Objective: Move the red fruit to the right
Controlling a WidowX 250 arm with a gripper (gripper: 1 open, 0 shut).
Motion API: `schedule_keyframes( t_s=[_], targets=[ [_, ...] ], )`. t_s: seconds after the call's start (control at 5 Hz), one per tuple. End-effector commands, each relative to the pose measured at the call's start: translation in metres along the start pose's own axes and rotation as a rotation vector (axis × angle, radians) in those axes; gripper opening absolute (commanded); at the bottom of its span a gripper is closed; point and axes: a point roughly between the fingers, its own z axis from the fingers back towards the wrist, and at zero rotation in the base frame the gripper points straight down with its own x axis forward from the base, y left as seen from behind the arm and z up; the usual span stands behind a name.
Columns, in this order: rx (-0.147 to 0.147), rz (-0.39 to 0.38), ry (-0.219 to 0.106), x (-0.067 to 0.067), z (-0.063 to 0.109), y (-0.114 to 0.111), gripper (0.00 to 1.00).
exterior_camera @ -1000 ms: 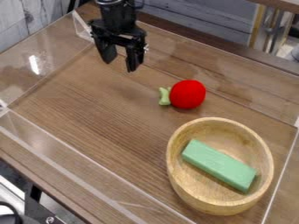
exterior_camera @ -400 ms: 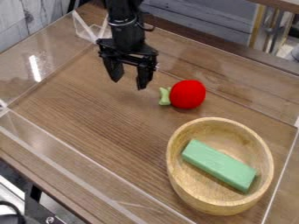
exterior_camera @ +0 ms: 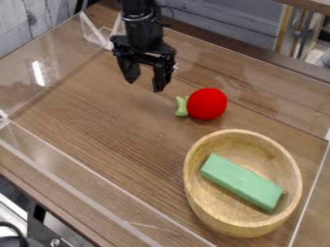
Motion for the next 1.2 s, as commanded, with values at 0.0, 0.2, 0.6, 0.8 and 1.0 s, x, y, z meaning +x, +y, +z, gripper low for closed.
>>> schedule_keyframes(
  t_s=[0.0,0.2,0.6,0.8,1.0],
  targets=[
    [0.014,0.066,-0.075,0.004,0.026,0.002,1.00],
    [0.006,0.022,-0.073,0.007,0.028,0.002,1.00],
    [0.031,0.039,-0.103,-0.006,0.041,0.027,1.00],
    [0.044,0.058,-0.119,-0.016,0.047,0.041,1.00],
    [0.056,0.120,-0.124,-0.016,0.054,0.047,1.00]
  ],
)
